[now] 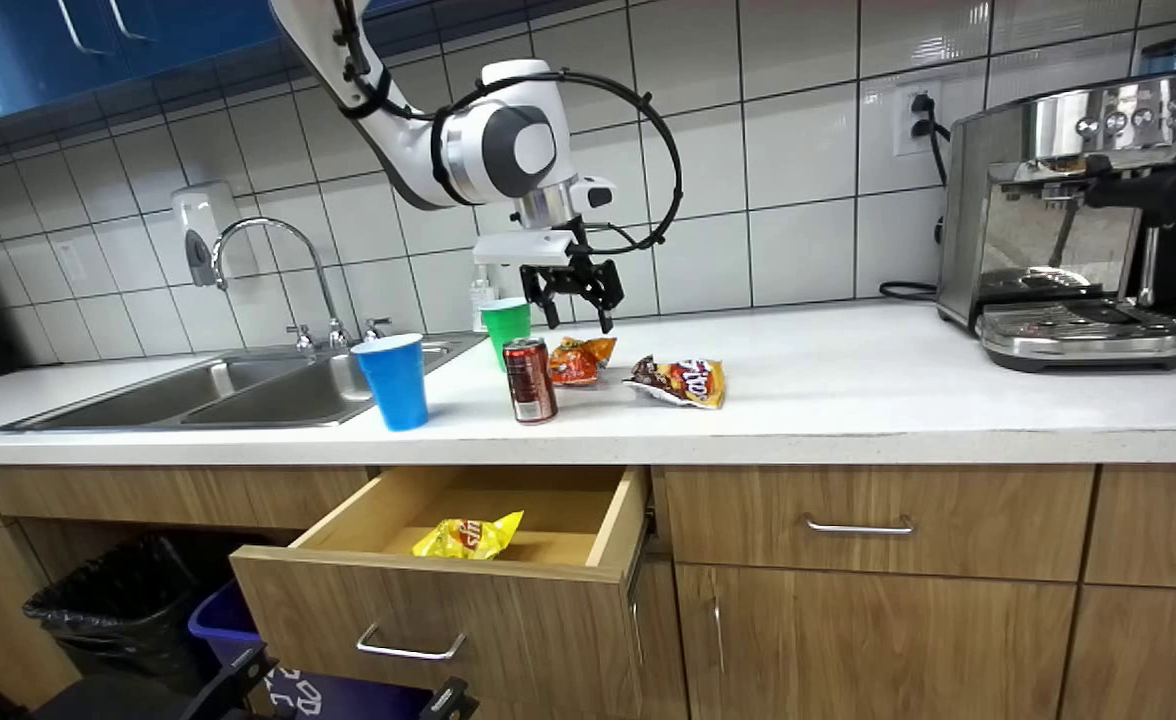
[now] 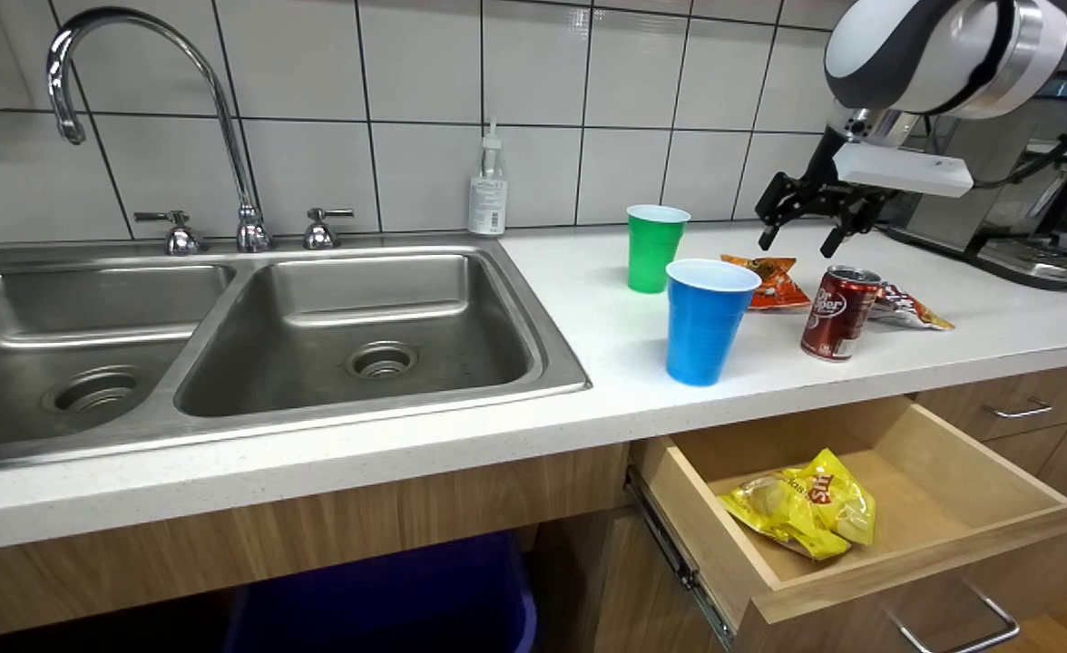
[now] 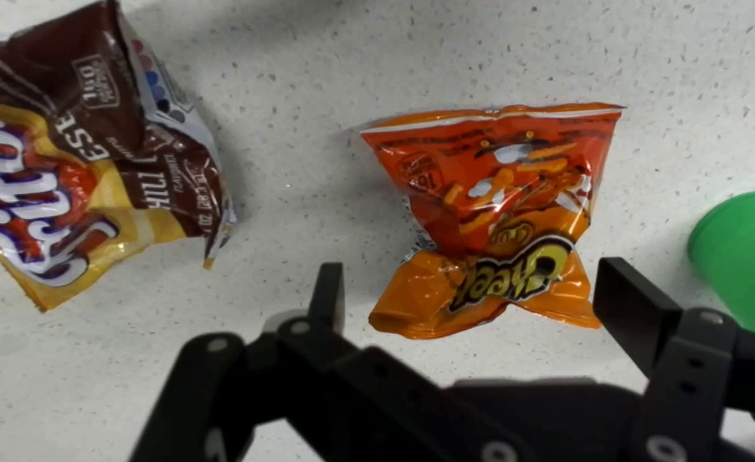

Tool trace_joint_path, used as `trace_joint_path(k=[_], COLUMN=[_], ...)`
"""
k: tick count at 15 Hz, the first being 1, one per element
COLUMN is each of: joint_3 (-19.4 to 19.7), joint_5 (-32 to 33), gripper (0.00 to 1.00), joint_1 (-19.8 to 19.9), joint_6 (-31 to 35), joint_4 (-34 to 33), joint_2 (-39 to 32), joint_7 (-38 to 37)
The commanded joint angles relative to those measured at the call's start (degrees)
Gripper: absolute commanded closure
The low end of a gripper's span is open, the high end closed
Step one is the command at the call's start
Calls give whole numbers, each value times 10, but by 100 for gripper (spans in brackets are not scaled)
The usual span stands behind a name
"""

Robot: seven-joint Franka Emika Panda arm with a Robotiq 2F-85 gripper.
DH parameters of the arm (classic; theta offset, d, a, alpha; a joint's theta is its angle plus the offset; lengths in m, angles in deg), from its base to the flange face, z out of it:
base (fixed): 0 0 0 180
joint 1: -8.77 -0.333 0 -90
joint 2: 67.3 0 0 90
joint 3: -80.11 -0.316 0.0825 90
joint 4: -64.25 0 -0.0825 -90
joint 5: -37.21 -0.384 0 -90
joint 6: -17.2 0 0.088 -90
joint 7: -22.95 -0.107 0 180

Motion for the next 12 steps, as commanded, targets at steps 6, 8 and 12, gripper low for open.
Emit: trace_joint_path(k=[6, 8, 12], joint_3=[-7, -6, -7], joint_5=[-7, -6, -5], gripper=[0, 0, 0], joint_1=[17, 16, 16], joint_6=[-10, -13, -14], joint_4=[-62, -67, -73], joint_2=[-51, -57, -63], joint_7=[-38, -41, -44])
